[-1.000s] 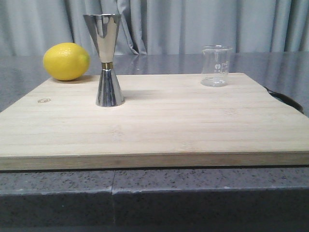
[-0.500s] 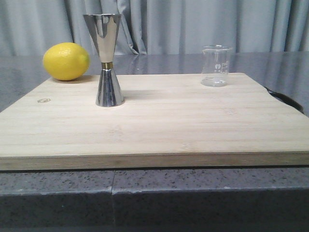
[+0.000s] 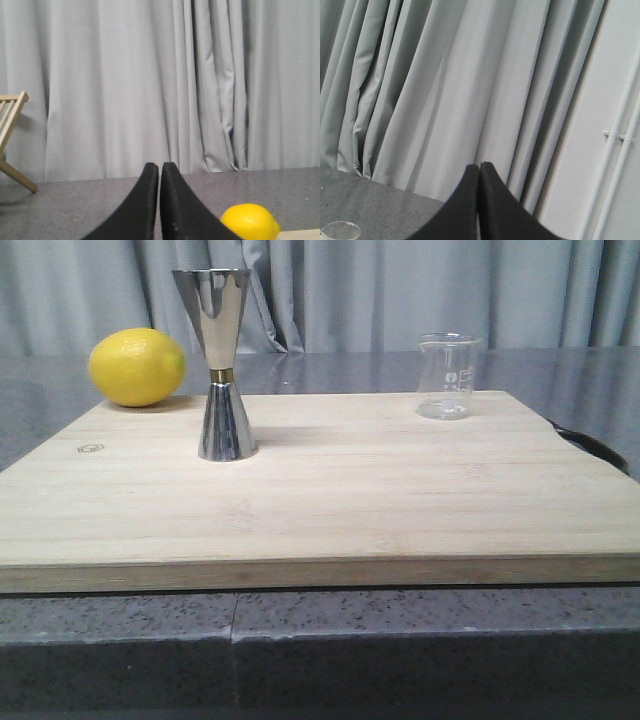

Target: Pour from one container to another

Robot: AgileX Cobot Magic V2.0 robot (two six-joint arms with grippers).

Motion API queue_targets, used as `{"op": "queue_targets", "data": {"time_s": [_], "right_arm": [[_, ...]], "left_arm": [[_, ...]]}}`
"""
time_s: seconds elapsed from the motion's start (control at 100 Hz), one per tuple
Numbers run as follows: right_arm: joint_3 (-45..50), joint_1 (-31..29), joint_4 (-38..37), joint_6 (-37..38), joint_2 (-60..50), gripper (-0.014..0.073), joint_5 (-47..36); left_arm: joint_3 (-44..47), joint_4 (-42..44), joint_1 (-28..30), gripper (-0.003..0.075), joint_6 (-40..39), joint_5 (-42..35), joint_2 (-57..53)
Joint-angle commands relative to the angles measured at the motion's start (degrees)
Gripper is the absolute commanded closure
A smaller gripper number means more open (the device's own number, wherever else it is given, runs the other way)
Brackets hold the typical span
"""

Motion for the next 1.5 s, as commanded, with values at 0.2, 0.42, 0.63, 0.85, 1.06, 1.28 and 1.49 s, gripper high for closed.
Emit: {"op": "queue_targets", "data": {"time_s": [0.2, 0.42, 0.63, 0.85, 1.06, 1.28, 1.49], "right_arm": [[-1.33, -0.14, 0.21, 0.00, 0.56, 0.0666, -1.84], [-1.33, -0.14, 0.21, 0.00, 0.56, 0.0666, -1.92], [-1.33, -0.14, 0.21, 0.00, 0.56, 0.0666, -1.92], [-1.33, -0.14, 0.21, 0.00, 0.56, 0.0666, -1.92], [-1.33, -0.14, 0.21, 0.00, 0.56, 0.0666, -1.92], [-1.33, -0.14, 0.21, 0.00, 0.56, 0.0666, -1.92], [-1.33, -0.14, 0.21, 0.00, 0.56, 0.0666, -1.92]], "left_arm": [[3.84, 50.49, -0.48, 0.0739, -57.33, 1.77, -3.56], [13.15, 58.13, -0.48, 0.0739, -64.69, -5.92, -8.20], [18.01, 65.10, -0.48, 0.0739, -73.39, -7.82, -10.92], [21.50, 69.21, -1.50, 0.0739, -73.49, -8.41, -10.92], [23.17, 69.31, -3.25, 0.0739, -73.49, -9.85, -10.92], [23.17, 69.31, -3.25, 0.0739, -73.49, -9.76, -10.92], [23.17, 69.31, -3.25, 0.0739, -73.49, -9.76, -10.82]]}}
